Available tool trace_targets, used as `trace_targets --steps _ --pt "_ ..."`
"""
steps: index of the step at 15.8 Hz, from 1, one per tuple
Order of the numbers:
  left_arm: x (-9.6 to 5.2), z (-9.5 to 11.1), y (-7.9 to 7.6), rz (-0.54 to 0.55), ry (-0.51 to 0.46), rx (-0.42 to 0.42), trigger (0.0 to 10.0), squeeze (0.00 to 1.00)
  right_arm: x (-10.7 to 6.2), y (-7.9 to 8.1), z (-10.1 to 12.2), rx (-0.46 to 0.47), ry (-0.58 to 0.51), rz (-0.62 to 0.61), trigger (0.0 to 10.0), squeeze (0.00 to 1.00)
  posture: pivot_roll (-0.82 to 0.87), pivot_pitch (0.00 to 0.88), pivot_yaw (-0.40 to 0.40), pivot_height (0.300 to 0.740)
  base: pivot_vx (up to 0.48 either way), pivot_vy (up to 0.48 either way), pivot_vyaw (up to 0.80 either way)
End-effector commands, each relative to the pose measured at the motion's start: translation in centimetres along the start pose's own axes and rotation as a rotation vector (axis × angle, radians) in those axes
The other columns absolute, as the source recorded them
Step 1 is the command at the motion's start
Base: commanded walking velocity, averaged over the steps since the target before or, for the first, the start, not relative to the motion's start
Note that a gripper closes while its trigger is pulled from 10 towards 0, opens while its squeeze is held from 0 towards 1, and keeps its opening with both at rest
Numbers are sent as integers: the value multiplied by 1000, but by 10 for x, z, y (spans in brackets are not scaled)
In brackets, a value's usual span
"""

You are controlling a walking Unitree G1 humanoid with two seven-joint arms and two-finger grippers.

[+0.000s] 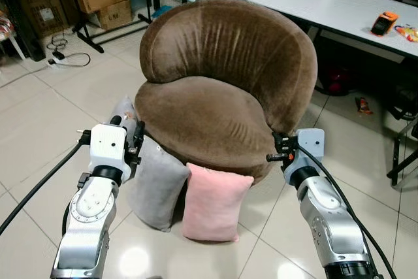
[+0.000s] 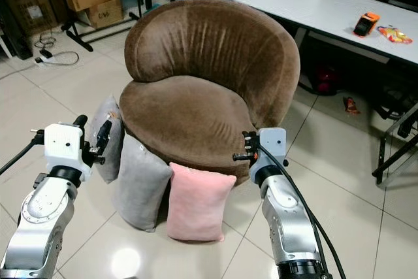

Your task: Move the pillow to the sofa from floor

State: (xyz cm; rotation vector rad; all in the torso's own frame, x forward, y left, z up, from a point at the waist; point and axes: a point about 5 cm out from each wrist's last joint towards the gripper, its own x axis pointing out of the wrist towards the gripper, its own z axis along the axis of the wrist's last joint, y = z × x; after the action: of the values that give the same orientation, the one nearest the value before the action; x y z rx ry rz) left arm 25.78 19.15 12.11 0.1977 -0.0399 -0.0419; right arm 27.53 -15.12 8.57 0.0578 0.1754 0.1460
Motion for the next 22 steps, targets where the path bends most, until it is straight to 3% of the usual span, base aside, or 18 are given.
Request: trace_targets --steps 1,22 --pt "0 2 -3 -14 -10 -10 10000 0 2 -2 1 -22 14 -11 10000 0 -54 0 -64 740 337 0 794" --pt "8 3 -2 -38 -9 13 10000 0 6 -4 1 -10 12 -66 10000 0 -61 0 -46 740 352 0 38"
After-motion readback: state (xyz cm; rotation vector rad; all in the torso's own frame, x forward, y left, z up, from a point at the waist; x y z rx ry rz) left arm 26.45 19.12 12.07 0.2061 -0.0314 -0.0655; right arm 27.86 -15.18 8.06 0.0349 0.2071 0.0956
